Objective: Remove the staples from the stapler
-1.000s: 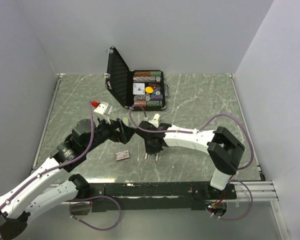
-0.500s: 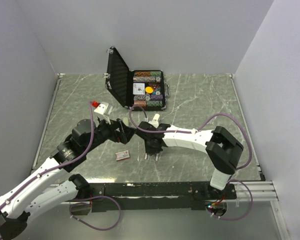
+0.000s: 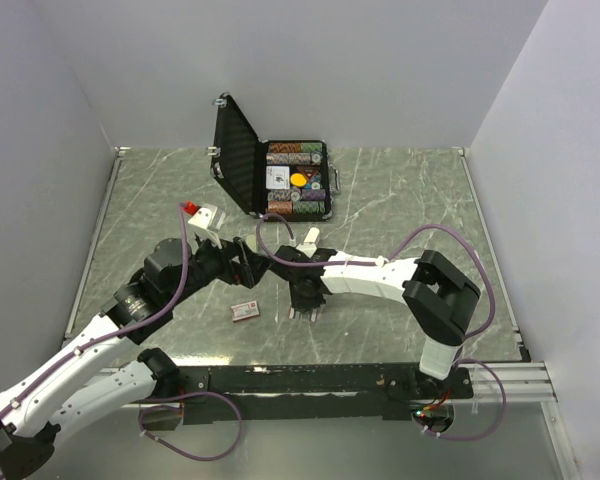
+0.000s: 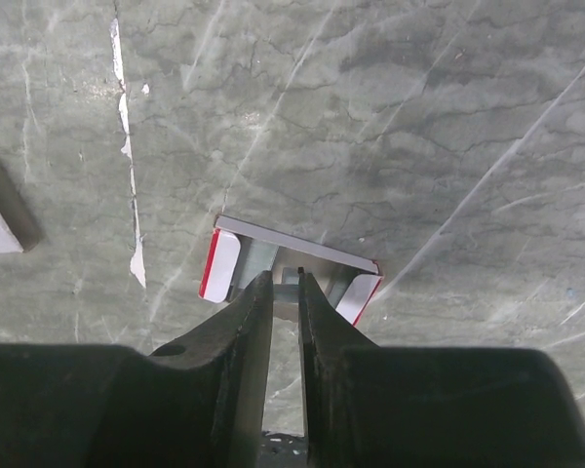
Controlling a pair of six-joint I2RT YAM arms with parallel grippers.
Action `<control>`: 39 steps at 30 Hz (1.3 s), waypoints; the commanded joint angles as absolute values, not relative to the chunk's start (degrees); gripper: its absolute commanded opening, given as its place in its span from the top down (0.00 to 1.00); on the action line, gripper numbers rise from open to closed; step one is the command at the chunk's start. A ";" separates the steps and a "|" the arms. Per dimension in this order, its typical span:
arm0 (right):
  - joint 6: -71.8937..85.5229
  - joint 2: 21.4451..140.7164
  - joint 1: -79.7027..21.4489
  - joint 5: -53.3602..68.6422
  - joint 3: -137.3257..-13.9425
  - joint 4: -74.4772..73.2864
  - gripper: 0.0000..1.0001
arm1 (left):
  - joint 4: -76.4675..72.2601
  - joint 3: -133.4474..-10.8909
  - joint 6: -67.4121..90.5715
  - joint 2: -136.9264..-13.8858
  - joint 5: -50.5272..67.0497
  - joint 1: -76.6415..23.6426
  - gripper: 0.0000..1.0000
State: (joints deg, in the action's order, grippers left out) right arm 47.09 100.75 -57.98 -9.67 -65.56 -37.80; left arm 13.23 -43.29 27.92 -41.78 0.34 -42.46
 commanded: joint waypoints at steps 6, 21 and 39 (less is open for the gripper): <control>48.08 101.34 -57.31 -11.34 -65.13 -38.32 0.77 | 12.39 -42.89 28.21 -41.66 0.62 -42.71 0.03; 48.08 101.95 -56.95 -14.15 -66.00 -37.88 0.69 | 12.22 -42.72 28.21 -41.66 0.44 -42.80 0.03; 48.43 89.57 -56.95 -16.17 -61.88 -41.04 0.58 | 13.80 -42.19 28.91 -44.91 -4.65 -42.80 0.03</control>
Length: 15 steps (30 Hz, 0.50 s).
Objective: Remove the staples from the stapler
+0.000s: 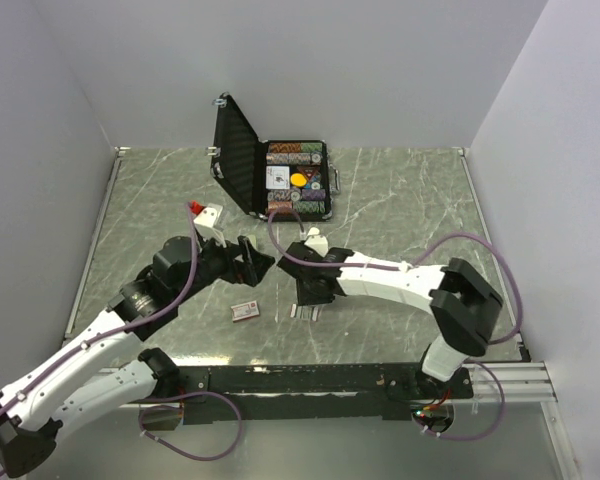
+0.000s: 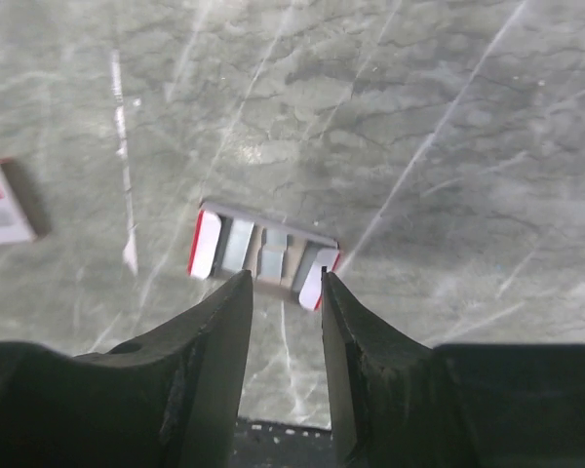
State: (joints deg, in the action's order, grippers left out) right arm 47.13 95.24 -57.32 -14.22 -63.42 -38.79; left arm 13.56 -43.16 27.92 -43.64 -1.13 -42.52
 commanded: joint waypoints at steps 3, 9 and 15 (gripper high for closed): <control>49.30 87.37 -56.87 -16.17 -58.46 -40.52 0.57 | 16.43 -41.75 31.80 -47.37 -7.99 -42.80 0.04; 50.19 83.32 -55.99 -15.82 -52.21 -37.97 0.56 | 18.63 -37.36 40.51 -50.00 -12.74 -42.72 0.17; 48.69 83.06 -55.72 -14.77 -50.36 -35.42 0.56 | 21.26 -33.14 48.85 -52.82 -15.81 -42.71 0.70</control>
